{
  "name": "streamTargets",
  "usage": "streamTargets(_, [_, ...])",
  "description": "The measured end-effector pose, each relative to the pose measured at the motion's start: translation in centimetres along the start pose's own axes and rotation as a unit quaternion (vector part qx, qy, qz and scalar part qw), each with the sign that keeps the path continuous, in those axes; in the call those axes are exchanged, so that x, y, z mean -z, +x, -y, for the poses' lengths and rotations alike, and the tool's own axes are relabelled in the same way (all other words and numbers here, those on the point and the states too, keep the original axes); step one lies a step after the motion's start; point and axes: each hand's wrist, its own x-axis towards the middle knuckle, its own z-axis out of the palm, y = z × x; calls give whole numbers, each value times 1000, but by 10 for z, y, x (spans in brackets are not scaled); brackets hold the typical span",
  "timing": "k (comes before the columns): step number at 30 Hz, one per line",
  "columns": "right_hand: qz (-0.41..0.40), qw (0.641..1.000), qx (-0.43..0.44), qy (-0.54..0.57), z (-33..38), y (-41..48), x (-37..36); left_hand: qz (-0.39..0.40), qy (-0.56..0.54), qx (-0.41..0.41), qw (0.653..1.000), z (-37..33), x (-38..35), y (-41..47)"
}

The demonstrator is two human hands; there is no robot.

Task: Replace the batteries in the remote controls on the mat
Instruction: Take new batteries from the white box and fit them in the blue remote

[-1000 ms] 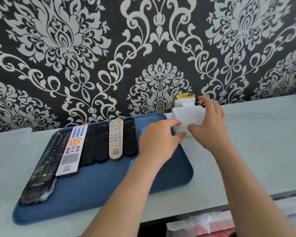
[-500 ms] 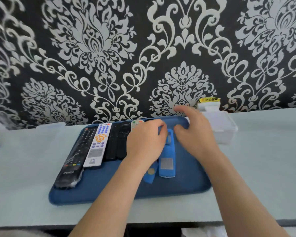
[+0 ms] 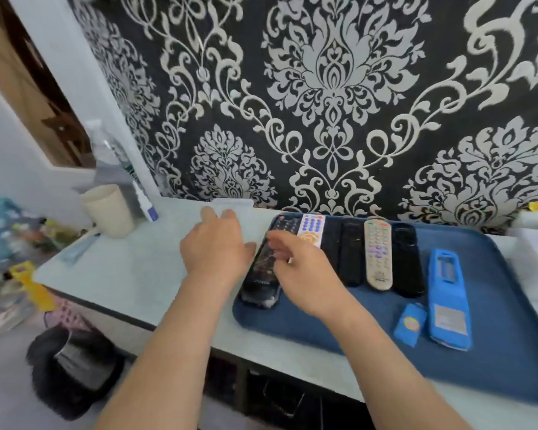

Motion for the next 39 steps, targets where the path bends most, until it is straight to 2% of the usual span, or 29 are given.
streamTargets(2, [15,1000,-11,22,7,10,-18,46,26,28,998,23,-8,3])
streamTargets(4, [8,997,-38,67,13,22,-32,51,36,18,998,36,-14,4])
streamTargets(8, [5,981,-122,152,18,40,-53,-44,60,-67,995,43,-20,0])
streamTargets(10, [-4,965,-154,212,19,45,-56,-67,73,-97,990,46,-21,0])
streamTargets(14, [-8,952,-155,263,24,51,-56,-133,28,-118,984,61,-20,6])
streamTargets(17, [1,988,-96,121,25,51,-60,-143,-60,-95,983,71,-20,12])
streamTargets(19, [14,998,-53,37,28,48,-61,-145,-118,-84,979,72,-17,14])
streamTargets(23, [15,991,-14,-130,27,43,-70,-190,-264,-33,945,78,-6,22])
streamTargets(25, [-12,977,8,-213,25,42,-76,-233,-322,33,917,93,-5,29])
streamTargets(28, [-31,965,10,-261,23,41,-79,-286,-258,155,910,124,-7,35])
streamTargets(29, [-31,966,3,-256,23,41,-82,-295,-226,174,912,131,-7,35])
streamTargets(30, [-28,967,-2,-254,23,41,-83,-315,-207,162,912,134,-5,33])
streamTargets(32, [-23,967,-3,-252,25,41,-87,-359,-211,48,908,124,0,28])
streamTargets(33, [-24,968,-2,-248,26,41,-88,-342,-236,-30,909,111,1,25])
streamTargets(35, [-28,970,2,-243,28,41,-88,-217,-251,-125,935,81,-7,20])
streamTargets(37, [-29,970,7,-242,28,41,-88,-78,-223,-131,963,65,-26,23])
streamTargets(39, [-31,968,15,-250,26,40,-88,-15,-263,-121,957,67,-37,30])
